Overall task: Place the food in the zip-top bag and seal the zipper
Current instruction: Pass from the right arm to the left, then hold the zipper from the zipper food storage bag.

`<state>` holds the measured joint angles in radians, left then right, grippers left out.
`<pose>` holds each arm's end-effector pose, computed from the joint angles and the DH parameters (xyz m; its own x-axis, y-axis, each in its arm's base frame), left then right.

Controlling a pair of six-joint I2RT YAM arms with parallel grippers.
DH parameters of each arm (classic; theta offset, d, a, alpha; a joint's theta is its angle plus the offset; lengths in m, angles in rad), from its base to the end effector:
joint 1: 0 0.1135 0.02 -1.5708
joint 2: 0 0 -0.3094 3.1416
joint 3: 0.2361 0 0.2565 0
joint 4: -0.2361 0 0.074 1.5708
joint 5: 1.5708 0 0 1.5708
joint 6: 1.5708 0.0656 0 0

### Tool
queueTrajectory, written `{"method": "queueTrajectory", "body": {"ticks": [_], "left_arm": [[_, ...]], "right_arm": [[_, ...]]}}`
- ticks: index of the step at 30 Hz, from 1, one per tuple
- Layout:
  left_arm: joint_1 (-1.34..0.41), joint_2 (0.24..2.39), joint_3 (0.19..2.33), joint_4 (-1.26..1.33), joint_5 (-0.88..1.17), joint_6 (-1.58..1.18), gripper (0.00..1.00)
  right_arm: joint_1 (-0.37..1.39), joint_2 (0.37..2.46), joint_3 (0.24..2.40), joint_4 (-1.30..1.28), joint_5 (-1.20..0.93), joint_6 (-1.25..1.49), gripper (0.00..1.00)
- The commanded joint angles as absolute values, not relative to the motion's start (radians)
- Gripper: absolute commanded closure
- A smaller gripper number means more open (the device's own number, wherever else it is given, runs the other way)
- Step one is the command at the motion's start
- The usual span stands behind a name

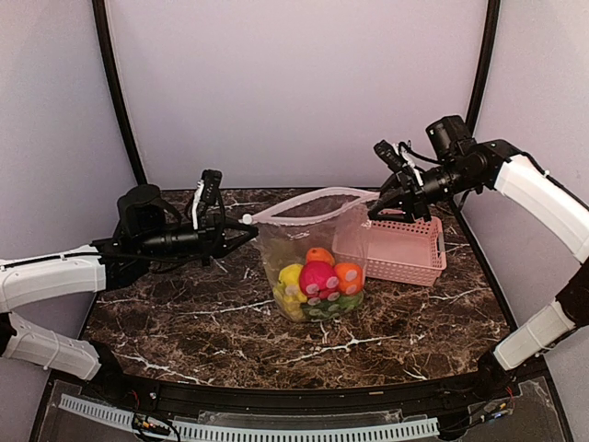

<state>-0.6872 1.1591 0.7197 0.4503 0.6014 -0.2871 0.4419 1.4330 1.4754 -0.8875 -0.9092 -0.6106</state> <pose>0.1894 -0.2035 0.3467 -0.2639 -0.0855 -0.9608 0.9235 0.2651 -0.2772 0.2490 0.1751 0.4050 -0.1320 -0.4521 -0.8821 -0.9908 0.0881 0.1030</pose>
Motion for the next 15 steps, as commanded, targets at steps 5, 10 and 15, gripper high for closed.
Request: {"method": "queueTrajectory", "body": {"ticks": [5, 10, 15], "left_arm": [[-0.692, 1.175, 0.879, 0.152, 0.580, -0.193, 0.99], [-0.699, 1.195, 1.009, -0.064, 0.529, -0.113, 0.99], [-0.702, 1.222, 1.115, -0.189, 0.495, -0.053, 0.99]], "right_arm": [[0.444, 1.529, 1.690, -1.058, -0.939, -0.684, 0.53], [0.495, 1.626, 1.893, -1.144, -0.886, -0.721, 0.52], [0.577, 1.717, 2.026, -1.147, -0.850, -0.710, 0.52]]}}
